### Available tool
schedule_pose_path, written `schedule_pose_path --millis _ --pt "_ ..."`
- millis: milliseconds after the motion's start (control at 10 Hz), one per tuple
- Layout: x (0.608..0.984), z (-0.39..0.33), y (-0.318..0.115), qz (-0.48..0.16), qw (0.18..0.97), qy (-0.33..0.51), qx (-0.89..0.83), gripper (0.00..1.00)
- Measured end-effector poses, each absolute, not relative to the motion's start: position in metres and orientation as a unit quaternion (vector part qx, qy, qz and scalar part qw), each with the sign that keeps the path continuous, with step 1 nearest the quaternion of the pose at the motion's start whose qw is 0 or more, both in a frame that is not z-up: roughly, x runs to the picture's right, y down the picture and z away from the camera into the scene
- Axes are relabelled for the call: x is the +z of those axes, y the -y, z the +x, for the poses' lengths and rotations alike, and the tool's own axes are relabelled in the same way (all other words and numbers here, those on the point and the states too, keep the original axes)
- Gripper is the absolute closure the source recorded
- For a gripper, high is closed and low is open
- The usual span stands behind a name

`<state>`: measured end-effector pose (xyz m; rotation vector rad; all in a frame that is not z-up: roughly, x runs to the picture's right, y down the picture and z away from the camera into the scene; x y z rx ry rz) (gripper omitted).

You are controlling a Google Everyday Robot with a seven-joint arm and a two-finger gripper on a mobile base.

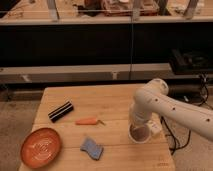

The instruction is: Place the ceramic cup in the ceramic bowl

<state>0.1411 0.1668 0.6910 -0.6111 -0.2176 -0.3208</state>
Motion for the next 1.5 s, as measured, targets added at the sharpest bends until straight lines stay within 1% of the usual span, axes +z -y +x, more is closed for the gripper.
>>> schedule_pose_path --millis 500,800,1500 --pt "0.685 0.144 -0.151 -0.294 0.935 0.109 -0.168 0.91" --pt "0.674 0.147 -0.134 -0.290 0.934 0.110 -0.175 0.91" --pt "0.678 0.150 -0.113 -0.284 0.933 0.119 -0.187 0.91"
